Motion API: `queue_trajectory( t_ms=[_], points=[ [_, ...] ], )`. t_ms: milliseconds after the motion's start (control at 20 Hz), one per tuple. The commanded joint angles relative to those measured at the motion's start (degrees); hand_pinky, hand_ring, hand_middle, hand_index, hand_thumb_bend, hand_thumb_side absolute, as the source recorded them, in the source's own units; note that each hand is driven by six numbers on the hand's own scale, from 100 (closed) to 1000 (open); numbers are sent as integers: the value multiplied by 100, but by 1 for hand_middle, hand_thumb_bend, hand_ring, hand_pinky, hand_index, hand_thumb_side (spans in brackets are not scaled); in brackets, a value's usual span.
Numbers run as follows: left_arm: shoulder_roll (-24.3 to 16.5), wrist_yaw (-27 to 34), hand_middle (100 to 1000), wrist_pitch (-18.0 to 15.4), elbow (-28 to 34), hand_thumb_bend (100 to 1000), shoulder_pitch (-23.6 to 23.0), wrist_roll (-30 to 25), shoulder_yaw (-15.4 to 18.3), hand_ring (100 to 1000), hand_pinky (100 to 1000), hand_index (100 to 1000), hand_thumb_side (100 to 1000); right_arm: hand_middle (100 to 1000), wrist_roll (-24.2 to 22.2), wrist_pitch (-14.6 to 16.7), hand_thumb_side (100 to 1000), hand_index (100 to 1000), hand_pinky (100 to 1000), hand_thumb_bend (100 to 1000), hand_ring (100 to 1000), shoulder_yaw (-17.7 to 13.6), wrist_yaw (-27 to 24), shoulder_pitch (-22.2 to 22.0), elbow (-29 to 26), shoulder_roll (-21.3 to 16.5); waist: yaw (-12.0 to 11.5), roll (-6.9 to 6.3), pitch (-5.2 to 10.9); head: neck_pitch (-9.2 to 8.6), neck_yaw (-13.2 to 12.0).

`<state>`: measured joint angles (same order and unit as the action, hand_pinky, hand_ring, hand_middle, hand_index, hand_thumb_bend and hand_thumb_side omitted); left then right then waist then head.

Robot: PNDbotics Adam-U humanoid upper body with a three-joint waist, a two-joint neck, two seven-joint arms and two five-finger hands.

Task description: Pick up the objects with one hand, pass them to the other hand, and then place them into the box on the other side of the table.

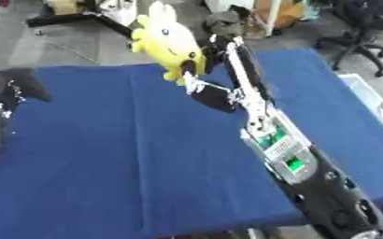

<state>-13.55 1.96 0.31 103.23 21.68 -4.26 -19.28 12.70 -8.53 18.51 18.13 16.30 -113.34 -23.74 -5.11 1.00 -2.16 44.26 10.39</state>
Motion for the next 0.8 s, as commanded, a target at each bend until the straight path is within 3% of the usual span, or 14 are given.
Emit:
queue_trajectory(
  t_ms=[50, 350, 800],
  points=[
    [-19, -43, 610, -32, 37, 111, 118, -133, -70, 632, 914, 800, 902, 286, -239, 131, 122, 154, 593, 100, 684, 173, -54, 51, -125, 50, -5, 2, 38, -15, -320],
    [-133, -68, 622, -83, 128, 110, 206, -491, -313, 645, 919, 809, 897, 285, -516, 243, 124, 152, 592, 100, 686, 411, -130, 40, -125, 115, -51, 15, 29, -15, -569],
    [-290, -144, 641, -115, 356, 191, 439, -1055, -666, 659, 919, 826, 804, 284, -821, 290, 135, 149, 590, 100, 688, 649, -253, 74, -125, 162, -124, 32, 52, -15, -416]
  ],
)
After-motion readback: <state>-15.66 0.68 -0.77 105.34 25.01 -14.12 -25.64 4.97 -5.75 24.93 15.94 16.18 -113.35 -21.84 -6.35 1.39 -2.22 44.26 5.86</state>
